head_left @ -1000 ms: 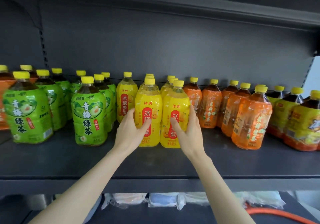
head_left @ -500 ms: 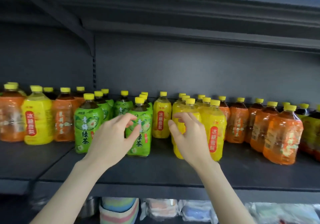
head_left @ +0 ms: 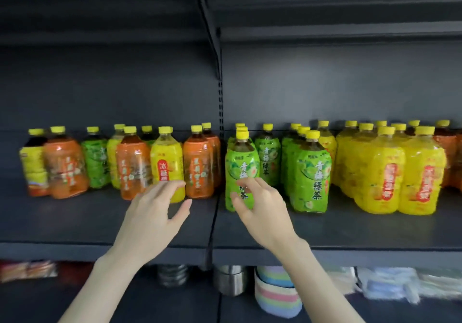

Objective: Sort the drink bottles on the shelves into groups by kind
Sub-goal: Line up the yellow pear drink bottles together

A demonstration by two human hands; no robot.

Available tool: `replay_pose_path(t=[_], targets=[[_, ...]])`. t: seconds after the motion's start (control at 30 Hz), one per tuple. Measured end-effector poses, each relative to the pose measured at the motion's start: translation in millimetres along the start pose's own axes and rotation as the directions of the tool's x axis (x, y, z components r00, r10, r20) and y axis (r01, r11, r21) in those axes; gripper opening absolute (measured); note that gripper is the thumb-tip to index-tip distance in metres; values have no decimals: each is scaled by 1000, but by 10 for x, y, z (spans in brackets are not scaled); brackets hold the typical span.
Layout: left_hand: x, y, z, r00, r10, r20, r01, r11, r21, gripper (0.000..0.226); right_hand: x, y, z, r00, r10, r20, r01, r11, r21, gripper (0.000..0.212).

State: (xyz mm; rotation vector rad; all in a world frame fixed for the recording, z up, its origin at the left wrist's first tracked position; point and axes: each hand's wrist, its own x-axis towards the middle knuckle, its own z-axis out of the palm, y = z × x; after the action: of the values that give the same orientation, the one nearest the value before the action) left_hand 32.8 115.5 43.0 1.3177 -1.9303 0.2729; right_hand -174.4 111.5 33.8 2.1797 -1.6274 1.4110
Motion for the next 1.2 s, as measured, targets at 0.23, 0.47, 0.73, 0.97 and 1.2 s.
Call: replay_pose_path(t=[0.23,0.47,0.73,0.97,1.2], targets=[[352,-839,41,998,-11,-56,8,998,-57,37,613,-307,751,998,-65,-3,65,998,22,30],[857,-1642,401,995,-16,-100,8,996,-88,37,1298,-354,1467,996,-84,-16,84,996,4,30],[1519,-2250,610,949,-193,-250,131,961,-244,66,1838,-453,1920,992,-119,-36,118,993,-31,48],[1891,-2586,779,961,-269,-63,188,804,-565,67,2113,-633,2262,996,81,-35,-78,994,78,80],[1899,-2716,931,976,-187,-115,77,783,-617,54,2179,-811,2465,970,85,-228,-115,986,-121,40]])
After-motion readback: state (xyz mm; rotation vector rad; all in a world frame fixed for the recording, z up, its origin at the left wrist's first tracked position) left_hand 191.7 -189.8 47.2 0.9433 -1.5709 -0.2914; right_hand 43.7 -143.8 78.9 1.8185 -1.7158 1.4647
